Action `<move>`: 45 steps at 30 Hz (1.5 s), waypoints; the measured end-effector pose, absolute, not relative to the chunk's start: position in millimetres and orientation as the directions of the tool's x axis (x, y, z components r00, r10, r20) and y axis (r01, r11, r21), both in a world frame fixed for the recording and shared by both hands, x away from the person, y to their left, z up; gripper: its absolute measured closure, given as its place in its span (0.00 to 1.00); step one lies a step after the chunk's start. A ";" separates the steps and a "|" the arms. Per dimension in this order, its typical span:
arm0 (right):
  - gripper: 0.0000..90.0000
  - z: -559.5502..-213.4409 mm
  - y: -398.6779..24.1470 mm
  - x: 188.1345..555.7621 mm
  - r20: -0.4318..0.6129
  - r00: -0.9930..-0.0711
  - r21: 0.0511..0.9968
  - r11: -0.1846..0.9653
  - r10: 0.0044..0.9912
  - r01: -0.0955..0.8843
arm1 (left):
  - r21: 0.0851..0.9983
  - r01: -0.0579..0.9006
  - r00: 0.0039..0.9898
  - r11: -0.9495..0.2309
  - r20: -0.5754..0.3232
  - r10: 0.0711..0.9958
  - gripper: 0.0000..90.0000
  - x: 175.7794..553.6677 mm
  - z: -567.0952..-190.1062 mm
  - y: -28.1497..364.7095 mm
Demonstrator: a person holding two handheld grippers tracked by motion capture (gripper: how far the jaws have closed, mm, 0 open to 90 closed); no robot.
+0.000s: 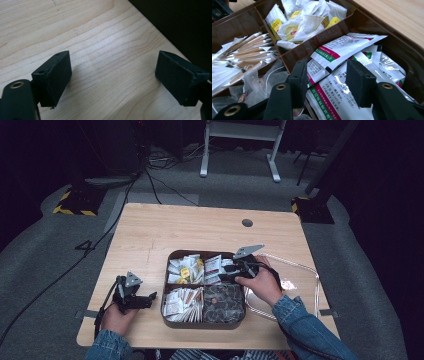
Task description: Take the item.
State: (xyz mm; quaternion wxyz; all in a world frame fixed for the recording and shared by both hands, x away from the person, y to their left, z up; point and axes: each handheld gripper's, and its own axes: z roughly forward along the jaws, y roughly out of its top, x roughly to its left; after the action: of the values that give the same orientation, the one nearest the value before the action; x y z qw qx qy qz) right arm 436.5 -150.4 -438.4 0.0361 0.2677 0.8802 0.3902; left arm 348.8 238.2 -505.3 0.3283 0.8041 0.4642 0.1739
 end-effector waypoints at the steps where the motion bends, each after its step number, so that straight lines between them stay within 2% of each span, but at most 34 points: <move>1: 0.59 -439.7 -149.5 437.4 0.145 -0.855 0.704 0.555 0.497 0.442 | 0.689 0.632 0.508 -0.354 -0.025 0.861 0.16 348.8 -505.3 238.2; 9: 0.58 -443.6 -146.5 440.0 0.176 -0.840 0.695 0.539 0.513 0.475 | 0.689 0.632 0.509 -0.354 -0.025 0.861 0.16 348.9 -505.2 238.2; 28: 0.57 -434.3 -128.1 442.1 0.152 -0.862 0.758 0.503 0.483 0.415 | 0.689 0.632 0.509 -0.354 -0.025 0.861 0.16 348.8 -505.3 238.2; 39: 0.61 -440.3 -118.1 448.3 0.164 -0.843 0.733 0.508 0.512 0.452 | 0.689 0.632 0.509 -0.354 -0.025 0.861 0.16 348.8 -505.3 238.2; 45: 0.70 -445.6 -114.8 452.5 0.161 -0.840 0.707 0.534 0.518 0.464 | 0.689 0.632 0.508 -0.353 -0.025 0.861 0.16 348.8 -505.3 238.2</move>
State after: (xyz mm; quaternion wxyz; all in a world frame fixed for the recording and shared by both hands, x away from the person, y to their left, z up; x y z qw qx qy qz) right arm 452.5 -114.8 -445.6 0.0340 0.2806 0.8751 0.3929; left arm 348.8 238.2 -505.3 0.3283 0.8040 0.4642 0.1739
